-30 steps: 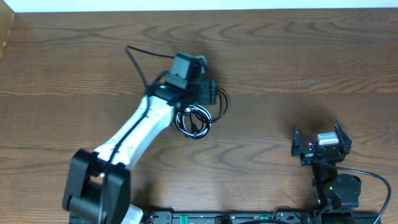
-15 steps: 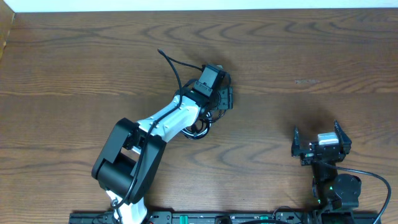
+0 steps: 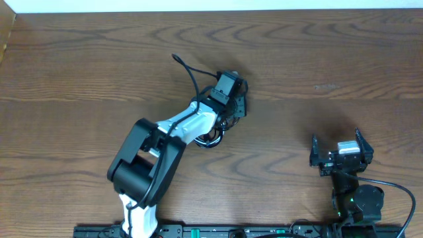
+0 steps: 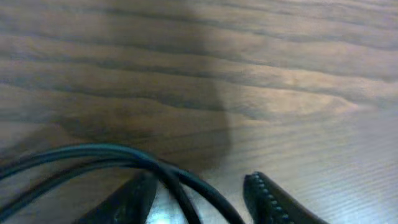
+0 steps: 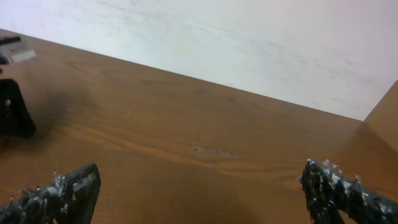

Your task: Untangle cables

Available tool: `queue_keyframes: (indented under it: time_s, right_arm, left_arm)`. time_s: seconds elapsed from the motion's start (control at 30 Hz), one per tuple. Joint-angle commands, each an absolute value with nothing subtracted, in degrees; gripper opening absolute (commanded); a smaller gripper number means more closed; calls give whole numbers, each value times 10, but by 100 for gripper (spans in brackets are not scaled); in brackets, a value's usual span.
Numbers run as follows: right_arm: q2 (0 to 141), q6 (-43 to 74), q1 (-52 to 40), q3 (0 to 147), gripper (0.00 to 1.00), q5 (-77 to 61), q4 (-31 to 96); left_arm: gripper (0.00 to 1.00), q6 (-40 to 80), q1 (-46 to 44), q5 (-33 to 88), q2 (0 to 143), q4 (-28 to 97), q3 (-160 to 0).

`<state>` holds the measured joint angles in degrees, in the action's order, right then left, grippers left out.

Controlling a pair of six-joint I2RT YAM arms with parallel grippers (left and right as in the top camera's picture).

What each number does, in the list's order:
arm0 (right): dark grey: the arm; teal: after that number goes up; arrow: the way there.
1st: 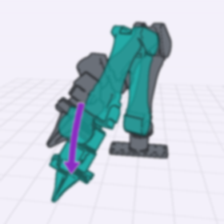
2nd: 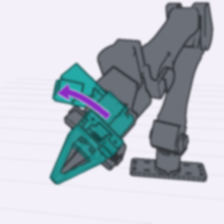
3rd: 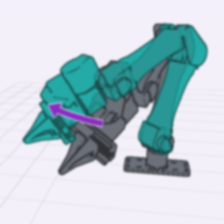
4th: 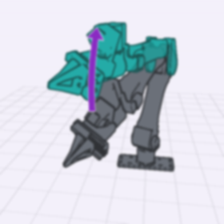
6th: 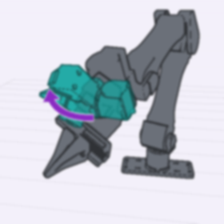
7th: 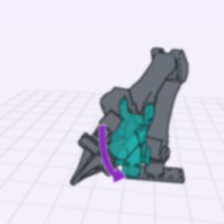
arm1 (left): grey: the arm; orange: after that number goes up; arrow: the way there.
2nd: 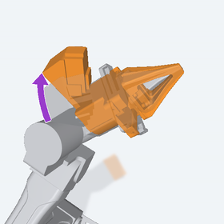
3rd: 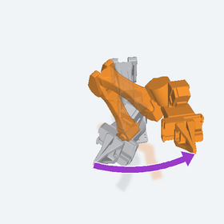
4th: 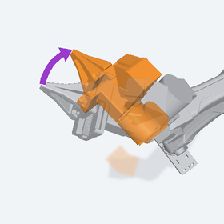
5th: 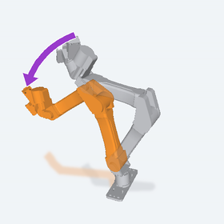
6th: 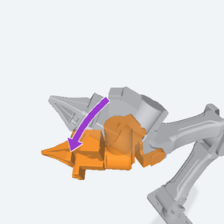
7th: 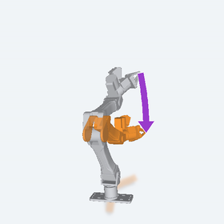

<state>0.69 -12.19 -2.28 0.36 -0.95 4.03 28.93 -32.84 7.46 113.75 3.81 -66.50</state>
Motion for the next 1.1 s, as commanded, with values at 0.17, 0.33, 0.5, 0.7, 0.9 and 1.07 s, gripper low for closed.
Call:
queue_keyframes:
  time_s: [0.17,0.33,0.5,0.7,0.9,1.07]
  right_arm:
    - [4,-127,-27,3,99,-15,43]
    - [4,-127,-27,3,99,-15,43]
    - [4,-127,-27,3,99,-15,43]
    - [4,-127,-27,3,99,-15,43]
    - [4,-127,-27,3,99,-15,43]
    - [4,-127,-27,3,99,-15,43]
  left_arm:
    - [7,285,-328,84,1072,-11,-670]
    - [7,272,-329,105,997,14,-670]
    - [8,206,-329,104,977,61,-670]
    - [8,132,-328,79,983,152,-670]
    - [8,123,-325,50,983,229,-670]
    - [8,123,-325,-32,983,254,-670]
